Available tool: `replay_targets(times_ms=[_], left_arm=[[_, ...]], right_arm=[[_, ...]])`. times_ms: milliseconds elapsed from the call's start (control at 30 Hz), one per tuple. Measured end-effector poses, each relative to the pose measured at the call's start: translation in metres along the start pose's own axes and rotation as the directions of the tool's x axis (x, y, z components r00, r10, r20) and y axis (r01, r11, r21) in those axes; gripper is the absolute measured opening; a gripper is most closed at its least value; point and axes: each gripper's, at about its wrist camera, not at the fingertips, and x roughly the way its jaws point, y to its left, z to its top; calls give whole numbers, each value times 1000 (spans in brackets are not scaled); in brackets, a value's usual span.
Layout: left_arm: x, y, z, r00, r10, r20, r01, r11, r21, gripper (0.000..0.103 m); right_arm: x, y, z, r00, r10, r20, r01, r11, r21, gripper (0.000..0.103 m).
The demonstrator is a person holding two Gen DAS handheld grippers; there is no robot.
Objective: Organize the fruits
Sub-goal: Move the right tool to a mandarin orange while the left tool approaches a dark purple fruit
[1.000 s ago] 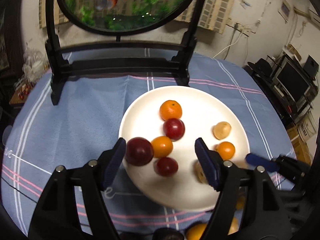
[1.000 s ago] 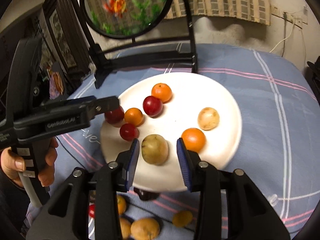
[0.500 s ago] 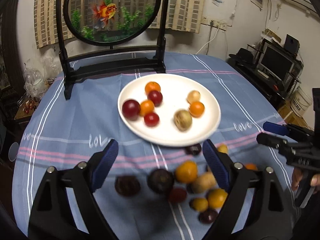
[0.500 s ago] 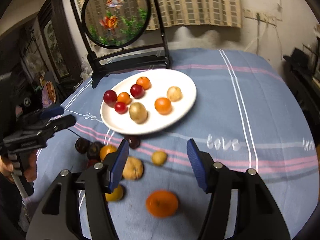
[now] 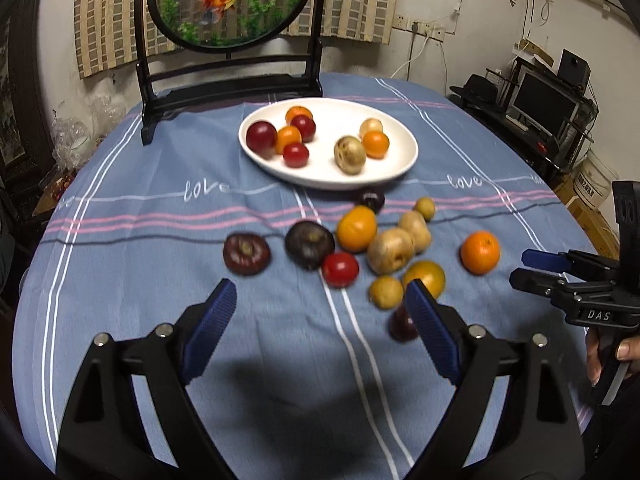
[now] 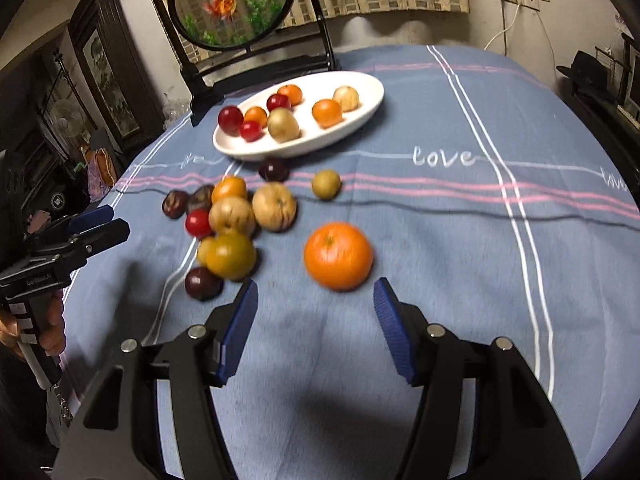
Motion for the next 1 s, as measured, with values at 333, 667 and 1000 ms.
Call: replay_targets(times_ms=[333, 667, 1000], left_arm=[[11, 2, -21, 999, 10, -49, -11, 1000, -11, 88], [30, 17, -22, 996, 32, -89, -36, 999, -35, 88], [47, 32, -11, 992, 63, -111, -67, 997, -41, 88]], right_arm=[[8, 0, -10, 998, -57, -35, 56, 998, -40, 61], [49, 4, 17, 983, -164, -77, 155, 982, -111, 61], [68, 5, 23, 981, -178, -73, 168, 977, -129, 54]])
